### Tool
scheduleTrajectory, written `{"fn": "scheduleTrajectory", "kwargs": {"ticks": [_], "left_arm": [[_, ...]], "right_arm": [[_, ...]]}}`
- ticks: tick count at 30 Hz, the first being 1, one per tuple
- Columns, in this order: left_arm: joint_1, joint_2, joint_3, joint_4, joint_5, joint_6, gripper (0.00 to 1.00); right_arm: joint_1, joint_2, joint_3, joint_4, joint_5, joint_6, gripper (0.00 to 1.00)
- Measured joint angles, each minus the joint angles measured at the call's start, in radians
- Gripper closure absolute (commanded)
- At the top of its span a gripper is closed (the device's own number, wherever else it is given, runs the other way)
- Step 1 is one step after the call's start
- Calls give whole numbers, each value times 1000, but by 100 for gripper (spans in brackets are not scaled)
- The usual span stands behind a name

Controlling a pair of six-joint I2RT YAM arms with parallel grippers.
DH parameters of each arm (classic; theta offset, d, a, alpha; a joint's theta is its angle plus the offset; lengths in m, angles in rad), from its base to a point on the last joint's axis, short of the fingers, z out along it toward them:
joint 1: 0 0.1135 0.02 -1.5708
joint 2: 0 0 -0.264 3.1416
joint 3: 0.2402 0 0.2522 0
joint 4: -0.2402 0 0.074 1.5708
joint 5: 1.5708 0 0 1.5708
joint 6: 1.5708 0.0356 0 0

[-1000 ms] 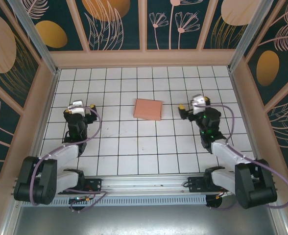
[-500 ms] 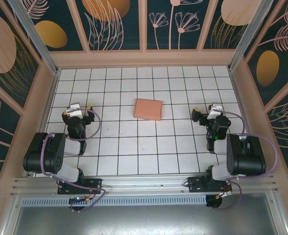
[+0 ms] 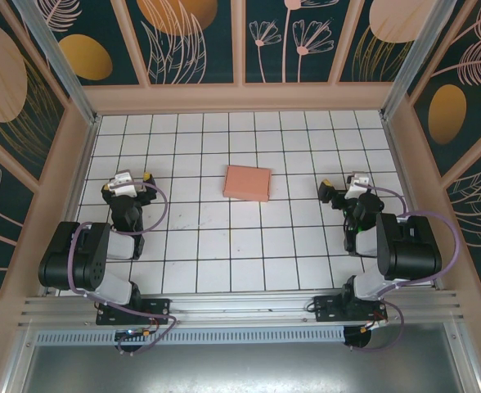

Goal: Fold the paper box

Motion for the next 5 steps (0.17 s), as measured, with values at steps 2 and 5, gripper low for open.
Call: {"fn": "scheduleTrajectory", "kwargs": {"ticks": [2, 5], "left_arm": [[0, 0, 0, 0, 0, 0, 1], [0, 0, 0, 0, 0, 0, 1]], "right_arm": [[0, 0, 0, 0, 0, 0, 1], [0, 0, 0, 0, 0, 0, 1]]}}
